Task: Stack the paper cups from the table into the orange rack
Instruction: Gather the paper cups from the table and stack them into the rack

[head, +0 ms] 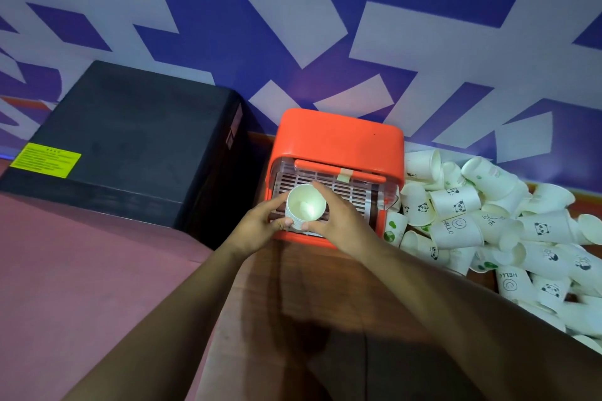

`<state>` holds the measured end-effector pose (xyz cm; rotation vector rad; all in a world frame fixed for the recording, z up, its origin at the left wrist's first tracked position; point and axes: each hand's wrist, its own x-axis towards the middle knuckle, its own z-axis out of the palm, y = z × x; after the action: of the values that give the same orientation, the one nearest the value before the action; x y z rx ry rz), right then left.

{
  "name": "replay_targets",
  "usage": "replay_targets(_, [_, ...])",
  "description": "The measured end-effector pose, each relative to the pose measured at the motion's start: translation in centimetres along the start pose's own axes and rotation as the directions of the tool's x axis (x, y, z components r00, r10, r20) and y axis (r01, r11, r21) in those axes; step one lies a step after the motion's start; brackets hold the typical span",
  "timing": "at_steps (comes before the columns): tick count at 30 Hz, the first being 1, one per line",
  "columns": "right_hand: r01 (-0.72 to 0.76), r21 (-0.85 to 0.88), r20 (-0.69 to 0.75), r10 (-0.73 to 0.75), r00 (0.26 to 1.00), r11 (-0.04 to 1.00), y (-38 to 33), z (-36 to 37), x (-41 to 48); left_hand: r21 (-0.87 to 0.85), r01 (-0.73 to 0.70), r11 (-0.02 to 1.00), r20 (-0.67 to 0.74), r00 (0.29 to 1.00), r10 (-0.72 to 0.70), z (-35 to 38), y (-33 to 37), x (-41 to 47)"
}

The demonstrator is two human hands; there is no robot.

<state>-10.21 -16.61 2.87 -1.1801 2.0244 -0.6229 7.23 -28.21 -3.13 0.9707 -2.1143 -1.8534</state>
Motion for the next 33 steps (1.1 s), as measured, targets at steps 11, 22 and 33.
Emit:
replay_targets(11, [-0.154, 0.31, 0.012, 0.158, 0.987, 0.938, 3.1, 2.7, 2.3, -0.19, 0.051, 0.981, -0.128, 0.989, -0.076, 1.7, -0.6, 1.3])
replay_targets(22, [-0.177, 0.404, -0.085, 0.23, 0.97, 0.898, 4.0, 2.7, 7.4, -0.097, 0.064, 0.993, -0.328, 0.94, -0.093, 2.8, 1.4, 5.2])
replay_targets(33, [-0.213, 0.251, -0.08, 0.24, 0.968, 0.944, 3.2, 1.5, 3.4, -0.125, 0.127, 0.984, -0.316, 0.935, -0.161, 3.2, 2.2, 2.8])
